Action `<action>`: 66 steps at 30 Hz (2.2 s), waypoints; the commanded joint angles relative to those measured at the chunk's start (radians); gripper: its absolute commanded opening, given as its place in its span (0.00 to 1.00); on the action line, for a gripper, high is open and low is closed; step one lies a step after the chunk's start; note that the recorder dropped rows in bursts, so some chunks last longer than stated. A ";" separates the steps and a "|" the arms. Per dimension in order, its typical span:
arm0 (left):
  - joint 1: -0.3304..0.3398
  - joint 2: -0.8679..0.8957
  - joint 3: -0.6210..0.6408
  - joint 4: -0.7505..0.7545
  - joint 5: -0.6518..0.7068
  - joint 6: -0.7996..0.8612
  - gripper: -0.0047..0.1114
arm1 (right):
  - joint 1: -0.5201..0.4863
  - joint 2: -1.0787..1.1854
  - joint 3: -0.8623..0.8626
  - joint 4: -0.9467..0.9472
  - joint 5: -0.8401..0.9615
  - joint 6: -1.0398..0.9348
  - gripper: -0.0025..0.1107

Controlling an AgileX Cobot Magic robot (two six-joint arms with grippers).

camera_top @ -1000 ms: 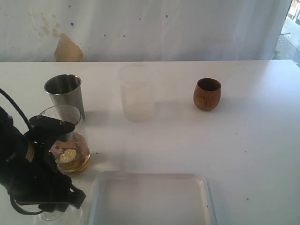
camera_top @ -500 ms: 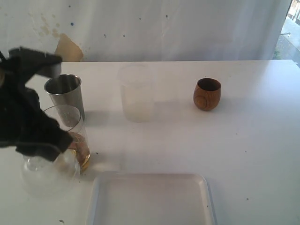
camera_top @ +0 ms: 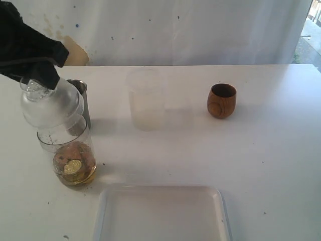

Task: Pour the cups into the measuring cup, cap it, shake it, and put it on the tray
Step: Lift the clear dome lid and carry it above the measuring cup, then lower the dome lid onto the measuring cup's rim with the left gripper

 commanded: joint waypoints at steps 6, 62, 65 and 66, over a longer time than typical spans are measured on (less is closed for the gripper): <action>0.002 0.095 -0.004 -0.024 -0.001 0.009 0.04 | -0.005 -0.005 0.005 0.000 0.000 0.000 0.02; 0.002 0.141 -0.004 0.053 -0.001 0.004 0.04 | -0.005 -0.005 0.005 0.000 0.000 0.000 0.02; 0.002 0.141 -0.004 0.053 -0.001 0.004 0.04 | -0.005 -0.005 0.005 0.000 0.000 0.000 0.02; 0.002 0.141 -0.004 0.053 -0.001 0.004 0.04 | -0.005 -0.005 0.005 0.000 0.000 0.000 0.02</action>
